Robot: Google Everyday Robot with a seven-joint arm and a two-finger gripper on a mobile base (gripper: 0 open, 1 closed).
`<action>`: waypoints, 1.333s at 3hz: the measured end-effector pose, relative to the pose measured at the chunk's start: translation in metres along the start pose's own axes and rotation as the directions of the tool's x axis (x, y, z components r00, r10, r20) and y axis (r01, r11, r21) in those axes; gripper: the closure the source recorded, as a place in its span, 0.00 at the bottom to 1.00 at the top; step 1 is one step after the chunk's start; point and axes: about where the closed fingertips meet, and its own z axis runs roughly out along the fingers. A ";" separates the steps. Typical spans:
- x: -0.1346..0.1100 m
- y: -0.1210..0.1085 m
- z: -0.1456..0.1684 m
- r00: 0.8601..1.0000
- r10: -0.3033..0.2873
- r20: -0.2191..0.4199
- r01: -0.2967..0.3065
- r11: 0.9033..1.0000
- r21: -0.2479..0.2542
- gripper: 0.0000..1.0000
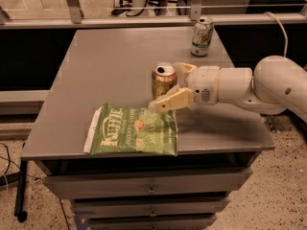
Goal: Move orange can near green jalapeno chip bag
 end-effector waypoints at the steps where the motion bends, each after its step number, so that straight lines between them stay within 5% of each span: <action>1: -0.001 0.001 -0.001 1.000 -0.001 0.000 0.001 1.000 0.003 0.00; 2: -0.004 0.000 -0.010 1.000 -0.007 -0.009 0.007 1.000 0.028 0.00; 3: -0.009 -0.027 -0.062 0.999 -0.034 -0.011 0.035 0.987 0.158 0.00; 4: -0.017 -0.059 -0.128 0.999 -0.043 -0.020 0.047 0.942 0.332 0.00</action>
Offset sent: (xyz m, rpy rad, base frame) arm -0.0042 -0.0234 0.0125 -0.0343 -0.0181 -0.0650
